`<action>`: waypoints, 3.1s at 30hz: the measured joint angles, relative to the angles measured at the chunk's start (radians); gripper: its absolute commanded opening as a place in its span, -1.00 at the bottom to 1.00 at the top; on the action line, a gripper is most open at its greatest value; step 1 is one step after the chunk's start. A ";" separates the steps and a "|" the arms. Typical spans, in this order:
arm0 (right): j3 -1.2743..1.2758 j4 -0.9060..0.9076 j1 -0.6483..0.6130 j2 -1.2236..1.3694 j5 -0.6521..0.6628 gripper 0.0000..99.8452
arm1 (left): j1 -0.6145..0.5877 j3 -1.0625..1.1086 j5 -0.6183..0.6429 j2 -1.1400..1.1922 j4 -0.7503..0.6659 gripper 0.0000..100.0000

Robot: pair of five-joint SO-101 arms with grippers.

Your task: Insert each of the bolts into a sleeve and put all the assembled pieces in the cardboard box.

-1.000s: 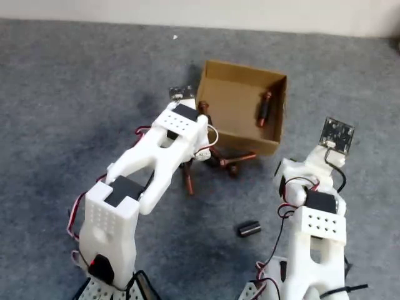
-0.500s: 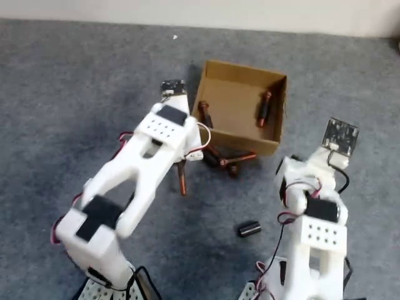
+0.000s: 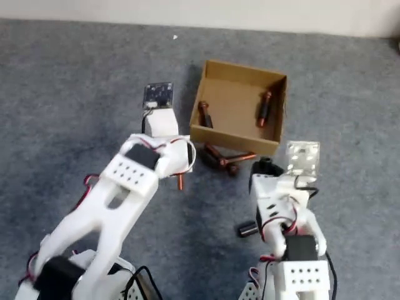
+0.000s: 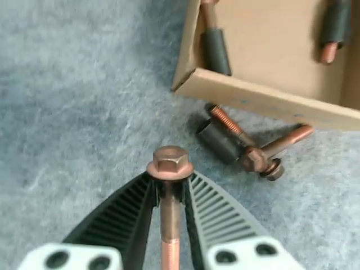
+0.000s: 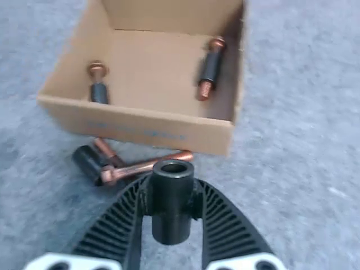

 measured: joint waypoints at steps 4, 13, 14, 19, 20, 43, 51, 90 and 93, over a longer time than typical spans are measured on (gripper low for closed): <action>0.075 0.000 -0.066 -0.147 0.032 -0.99 | 0.000 0.104 -0.025 -0.110 -0.103 -0.99; 0.170 0.002 -0.158 -0.333 0.041 -0.99 | 0.000 0.315 -0.149 -0.367 -0.285 -0.99; 0.170 0.002 -0.160 -0.333 0.041 -0.99 | 0.000 0.339 -0.152 -0.399 -0.308 -0.99; 0.170 0.002 -0.206 -0.333 0.041 -0.99 | 0.000 0.460 -0.157 -0.552 -0.430 -0.99; 0.170 0.002 -0.222 -0.333 0.041 -0.99 | 0.000 0.483 -0.157 -0.580 -0.451 -0.99; 0.250 -0.376 -0.407 -0.344 0.084 -0.99 | 0.207 0.624 -0.339 -1.010 -0.543 -0.99; 0.250 -0.434 -0.407 -0.344 0.087 -0.99 | 0.207 0.626 -0.341 -1.016 -0.644 -0.99; 0.250 -0.434 -0.408 -0.342 0.089 -0.99 | 0.267 0.614 -0.341 -1.017 -0.743 -0.99; 0.250 -0.434 -0.408 -0.342 0.089 -0.99 | 0.270 0.621 -0.341 -1.019 -0.743 -0.99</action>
